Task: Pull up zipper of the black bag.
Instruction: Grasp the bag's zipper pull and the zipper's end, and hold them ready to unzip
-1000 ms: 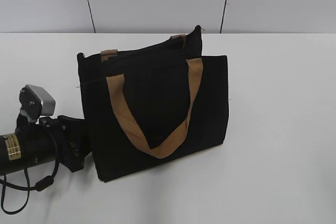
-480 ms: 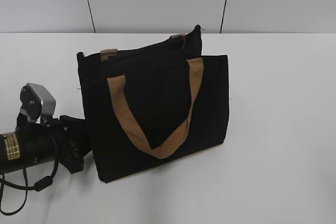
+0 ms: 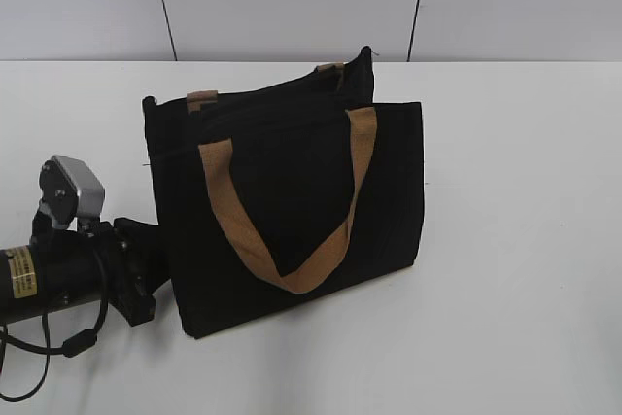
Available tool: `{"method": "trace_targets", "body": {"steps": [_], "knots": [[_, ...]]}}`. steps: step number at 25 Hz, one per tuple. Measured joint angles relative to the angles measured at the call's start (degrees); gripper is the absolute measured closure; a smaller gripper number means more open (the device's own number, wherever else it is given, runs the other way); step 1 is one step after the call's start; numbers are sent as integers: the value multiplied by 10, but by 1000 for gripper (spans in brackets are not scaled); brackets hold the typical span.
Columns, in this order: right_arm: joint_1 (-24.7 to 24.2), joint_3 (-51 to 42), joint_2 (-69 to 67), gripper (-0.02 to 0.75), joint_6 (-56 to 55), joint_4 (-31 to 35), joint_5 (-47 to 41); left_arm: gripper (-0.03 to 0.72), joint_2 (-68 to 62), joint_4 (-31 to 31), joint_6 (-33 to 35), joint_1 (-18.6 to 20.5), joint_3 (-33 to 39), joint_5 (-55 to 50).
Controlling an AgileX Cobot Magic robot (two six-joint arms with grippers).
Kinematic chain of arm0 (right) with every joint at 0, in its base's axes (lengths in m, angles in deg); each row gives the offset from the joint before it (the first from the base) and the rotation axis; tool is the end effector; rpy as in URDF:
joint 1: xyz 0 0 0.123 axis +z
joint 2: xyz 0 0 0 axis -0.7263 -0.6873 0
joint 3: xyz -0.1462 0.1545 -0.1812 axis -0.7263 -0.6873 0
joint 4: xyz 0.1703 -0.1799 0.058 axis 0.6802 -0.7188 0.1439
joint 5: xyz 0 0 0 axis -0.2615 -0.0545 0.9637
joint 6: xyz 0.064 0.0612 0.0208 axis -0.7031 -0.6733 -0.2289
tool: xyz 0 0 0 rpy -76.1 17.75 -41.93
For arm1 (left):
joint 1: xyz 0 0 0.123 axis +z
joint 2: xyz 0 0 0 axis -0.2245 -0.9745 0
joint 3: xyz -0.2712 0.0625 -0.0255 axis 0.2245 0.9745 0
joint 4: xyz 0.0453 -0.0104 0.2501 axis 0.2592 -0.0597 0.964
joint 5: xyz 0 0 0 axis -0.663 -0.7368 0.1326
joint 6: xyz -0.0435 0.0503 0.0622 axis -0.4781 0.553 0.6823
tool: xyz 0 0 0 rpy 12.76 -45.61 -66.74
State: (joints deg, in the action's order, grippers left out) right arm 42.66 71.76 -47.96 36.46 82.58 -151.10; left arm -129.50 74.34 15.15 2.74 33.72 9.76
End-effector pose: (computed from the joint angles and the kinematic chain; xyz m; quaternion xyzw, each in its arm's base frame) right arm 0.0048 0.0078 0.2667 -0.0486 0.8662 -0.0108 0.4973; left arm 0.2322 -0.1026 0.0709 0.3307 0.7457 -0.2928 0.4989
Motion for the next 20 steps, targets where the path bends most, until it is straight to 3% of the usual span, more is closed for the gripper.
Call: {"method": "trace_targets", "body": {"steps": [15,20], "knots": [[0,0,0,398,0,0,0,491,18,-15,0,0,0,-2],[0,0,0,398,0,0,0,580,19,-15,0,0,0,-2]]}}
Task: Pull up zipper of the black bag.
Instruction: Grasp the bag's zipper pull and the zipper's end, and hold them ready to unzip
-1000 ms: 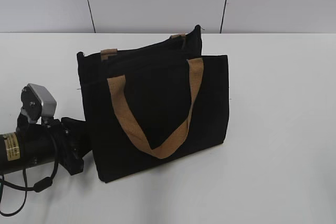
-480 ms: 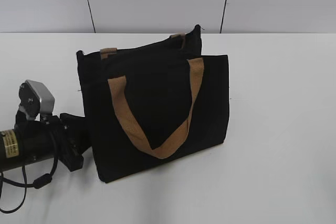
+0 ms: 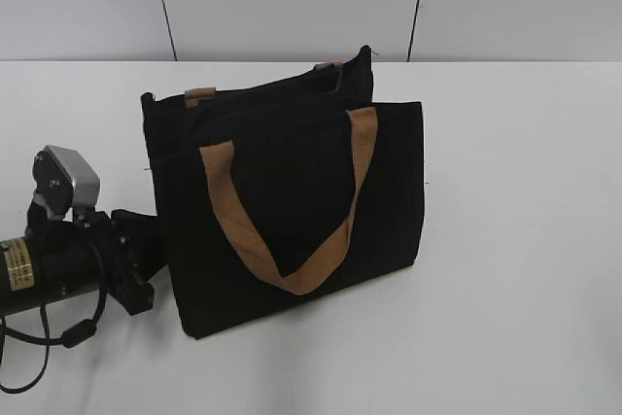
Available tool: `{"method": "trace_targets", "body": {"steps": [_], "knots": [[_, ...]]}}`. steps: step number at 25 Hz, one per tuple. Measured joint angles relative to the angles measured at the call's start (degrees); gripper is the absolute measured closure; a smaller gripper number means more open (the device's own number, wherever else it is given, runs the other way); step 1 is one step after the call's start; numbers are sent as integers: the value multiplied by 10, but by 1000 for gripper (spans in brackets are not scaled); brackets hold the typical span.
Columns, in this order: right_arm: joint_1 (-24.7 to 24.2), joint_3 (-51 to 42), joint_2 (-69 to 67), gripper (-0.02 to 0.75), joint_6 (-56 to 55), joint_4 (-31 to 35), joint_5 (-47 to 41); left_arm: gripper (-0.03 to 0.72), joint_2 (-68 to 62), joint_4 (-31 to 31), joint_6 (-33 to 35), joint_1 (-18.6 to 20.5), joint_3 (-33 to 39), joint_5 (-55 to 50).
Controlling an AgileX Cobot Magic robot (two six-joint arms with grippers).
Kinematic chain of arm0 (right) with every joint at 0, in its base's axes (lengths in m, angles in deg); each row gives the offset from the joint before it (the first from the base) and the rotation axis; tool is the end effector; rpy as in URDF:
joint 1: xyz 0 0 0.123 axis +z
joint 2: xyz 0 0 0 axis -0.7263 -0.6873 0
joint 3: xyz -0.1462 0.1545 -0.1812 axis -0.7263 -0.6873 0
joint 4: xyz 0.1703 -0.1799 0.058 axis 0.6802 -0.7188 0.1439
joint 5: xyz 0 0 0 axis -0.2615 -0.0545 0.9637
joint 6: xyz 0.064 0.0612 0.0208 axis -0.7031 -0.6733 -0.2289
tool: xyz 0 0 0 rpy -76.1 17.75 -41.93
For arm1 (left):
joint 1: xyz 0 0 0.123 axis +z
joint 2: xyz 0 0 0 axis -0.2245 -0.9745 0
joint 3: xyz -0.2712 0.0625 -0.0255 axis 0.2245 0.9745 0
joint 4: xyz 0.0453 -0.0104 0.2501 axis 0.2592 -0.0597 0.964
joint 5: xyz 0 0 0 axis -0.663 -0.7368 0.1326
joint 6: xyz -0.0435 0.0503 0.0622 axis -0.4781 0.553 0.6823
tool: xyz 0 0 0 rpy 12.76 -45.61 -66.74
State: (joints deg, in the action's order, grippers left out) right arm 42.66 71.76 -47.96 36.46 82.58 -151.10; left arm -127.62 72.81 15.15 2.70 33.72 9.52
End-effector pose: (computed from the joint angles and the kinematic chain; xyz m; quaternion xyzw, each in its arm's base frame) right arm 0.0048 0.0078 0.2667 -0.0486 0.8662 -0.0108 0.4973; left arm 0.2355 -0.1016 0.0787 0.3243 0.7420 -0.2826 0.5142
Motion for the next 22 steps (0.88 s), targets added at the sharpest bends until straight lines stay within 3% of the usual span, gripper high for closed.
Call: {"method": "trace_targets", "body": {"steps": [6,22], "knots": [[0,0,0,398,0,0,0,669,1,-1,0,0,0,0],[0,0,0,398,0,0,0,676,110,-45,0,0,68,-1]]}}
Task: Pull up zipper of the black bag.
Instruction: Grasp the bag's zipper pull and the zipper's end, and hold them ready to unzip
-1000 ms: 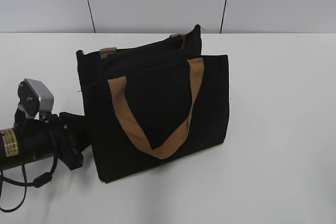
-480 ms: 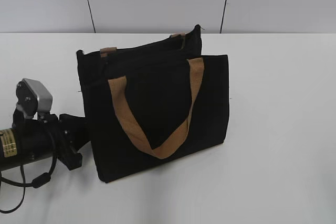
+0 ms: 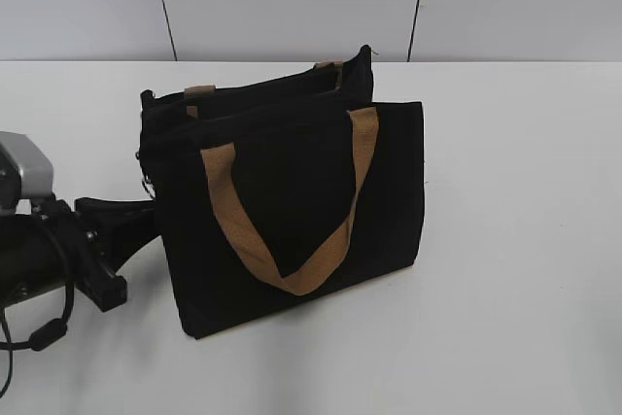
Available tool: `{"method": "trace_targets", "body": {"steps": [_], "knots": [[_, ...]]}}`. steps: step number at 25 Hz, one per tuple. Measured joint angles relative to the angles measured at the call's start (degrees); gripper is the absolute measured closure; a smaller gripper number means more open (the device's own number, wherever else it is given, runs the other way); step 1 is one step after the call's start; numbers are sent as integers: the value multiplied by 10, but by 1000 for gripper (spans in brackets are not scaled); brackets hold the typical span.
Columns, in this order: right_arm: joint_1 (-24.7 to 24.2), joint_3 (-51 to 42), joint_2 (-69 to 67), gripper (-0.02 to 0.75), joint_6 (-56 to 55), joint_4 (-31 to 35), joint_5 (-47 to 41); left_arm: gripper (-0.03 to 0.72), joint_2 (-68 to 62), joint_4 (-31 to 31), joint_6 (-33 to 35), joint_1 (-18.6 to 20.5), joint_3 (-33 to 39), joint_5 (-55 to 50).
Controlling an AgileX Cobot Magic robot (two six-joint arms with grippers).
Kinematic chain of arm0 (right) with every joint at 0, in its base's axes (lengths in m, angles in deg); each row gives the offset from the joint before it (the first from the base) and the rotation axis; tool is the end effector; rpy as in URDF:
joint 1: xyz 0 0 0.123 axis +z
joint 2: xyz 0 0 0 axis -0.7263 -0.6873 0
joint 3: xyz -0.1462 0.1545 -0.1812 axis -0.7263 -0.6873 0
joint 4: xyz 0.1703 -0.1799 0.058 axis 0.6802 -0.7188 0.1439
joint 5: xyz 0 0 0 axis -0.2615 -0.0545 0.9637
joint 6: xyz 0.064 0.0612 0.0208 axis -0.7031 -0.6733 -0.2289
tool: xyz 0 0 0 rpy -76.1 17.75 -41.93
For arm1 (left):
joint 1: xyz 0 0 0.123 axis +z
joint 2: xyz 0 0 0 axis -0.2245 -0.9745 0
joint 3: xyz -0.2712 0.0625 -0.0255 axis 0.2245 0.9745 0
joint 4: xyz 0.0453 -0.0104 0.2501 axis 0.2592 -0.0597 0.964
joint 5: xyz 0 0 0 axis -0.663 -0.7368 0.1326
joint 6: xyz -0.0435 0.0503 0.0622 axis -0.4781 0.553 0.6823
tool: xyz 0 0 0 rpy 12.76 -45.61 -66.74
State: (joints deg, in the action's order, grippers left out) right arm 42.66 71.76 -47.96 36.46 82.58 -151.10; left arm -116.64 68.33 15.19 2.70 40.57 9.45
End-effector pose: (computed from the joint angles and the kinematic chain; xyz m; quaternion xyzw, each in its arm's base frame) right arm 0.0048 0.0078 0.2667 -0.0486 0.8662 -0.0108 0.4973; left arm 0.2133 -0.0924 0.1113 0.3001 0.7331 -0.2579 0.5532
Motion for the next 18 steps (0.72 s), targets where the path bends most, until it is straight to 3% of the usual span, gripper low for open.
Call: {"method": "trace_targets", "body": {"steps": [11,18], "knots": [[0,12,0,398,2,3,33,676,131,-41,-17,0,43,0],[0,12,0,398,7,52,42,676,212,-42,-44,0,43,0]]}}
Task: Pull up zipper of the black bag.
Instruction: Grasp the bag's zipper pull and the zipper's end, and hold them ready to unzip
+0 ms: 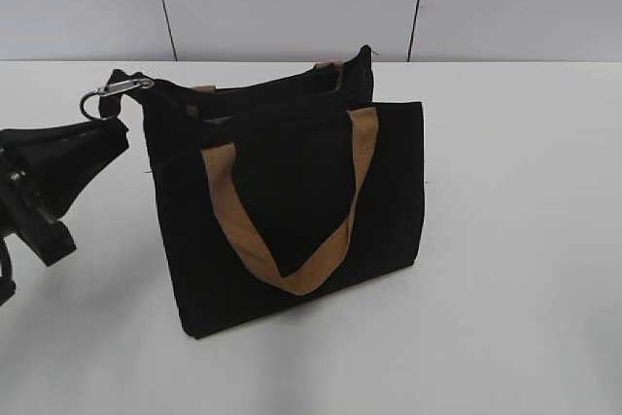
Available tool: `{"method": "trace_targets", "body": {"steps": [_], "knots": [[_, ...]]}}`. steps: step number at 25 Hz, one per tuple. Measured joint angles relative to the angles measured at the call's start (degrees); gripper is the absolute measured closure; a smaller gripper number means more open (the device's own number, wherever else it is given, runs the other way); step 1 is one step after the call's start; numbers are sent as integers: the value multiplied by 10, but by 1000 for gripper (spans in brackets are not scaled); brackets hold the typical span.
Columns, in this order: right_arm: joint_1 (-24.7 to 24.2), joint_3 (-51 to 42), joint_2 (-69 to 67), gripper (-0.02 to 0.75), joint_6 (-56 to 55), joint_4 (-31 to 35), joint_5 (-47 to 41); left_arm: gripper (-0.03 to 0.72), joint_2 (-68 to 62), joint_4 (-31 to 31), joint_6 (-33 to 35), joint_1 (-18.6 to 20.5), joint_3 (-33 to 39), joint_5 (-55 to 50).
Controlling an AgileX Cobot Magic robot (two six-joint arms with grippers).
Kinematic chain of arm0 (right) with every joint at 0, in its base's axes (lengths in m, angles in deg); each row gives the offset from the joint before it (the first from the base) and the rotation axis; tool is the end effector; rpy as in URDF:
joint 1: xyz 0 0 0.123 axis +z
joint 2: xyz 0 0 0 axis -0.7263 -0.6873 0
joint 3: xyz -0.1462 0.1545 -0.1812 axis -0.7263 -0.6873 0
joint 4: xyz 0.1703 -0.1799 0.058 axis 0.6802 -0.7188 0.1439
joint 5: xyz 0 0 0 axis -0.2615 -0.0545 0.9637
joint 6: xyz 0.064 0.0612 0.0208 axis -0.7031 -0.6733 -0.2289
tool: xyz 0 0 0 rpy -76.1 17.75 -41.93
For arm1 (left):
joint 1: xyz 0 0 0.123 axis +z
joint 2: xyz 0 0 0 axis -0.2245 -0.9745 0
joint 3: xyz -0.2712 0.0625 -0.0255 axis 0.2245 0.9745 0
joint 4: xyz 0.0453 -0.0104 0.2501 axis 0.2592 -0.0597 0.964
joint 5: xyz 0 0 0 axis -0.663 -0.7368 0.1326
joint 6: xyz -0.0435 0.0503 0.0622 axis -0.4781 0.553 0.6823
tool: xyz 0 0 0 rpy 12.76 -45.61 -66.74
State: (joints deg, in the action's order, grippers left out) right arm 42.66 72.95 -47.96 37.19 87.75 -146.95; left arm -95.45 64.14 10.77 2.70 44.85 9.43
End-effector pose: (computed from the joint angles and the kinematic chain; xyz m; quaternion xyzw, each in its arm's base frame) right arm 0.0055 0.0144 0.2792 -0.0520 0.8392 0.0258 0.5408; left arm 0.1907 -0.0832 0.1800 0.2626 0.6576 -0.2447 0.6623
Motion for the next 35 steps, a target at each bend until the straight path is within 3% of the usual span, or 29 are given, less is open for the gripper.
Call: {"method": "trace_targets", "body": {"steps": [8,18,35], "knots": [[0,0,-8,398,73,110,23,676,91,5,-13,0,1,-43],[0,25,-153,398,274,304,28,676,146,10,-39,0,1,-70],[0,36,-307,398,451,476,76,676,158,10,-115,0,1,-45]]}}
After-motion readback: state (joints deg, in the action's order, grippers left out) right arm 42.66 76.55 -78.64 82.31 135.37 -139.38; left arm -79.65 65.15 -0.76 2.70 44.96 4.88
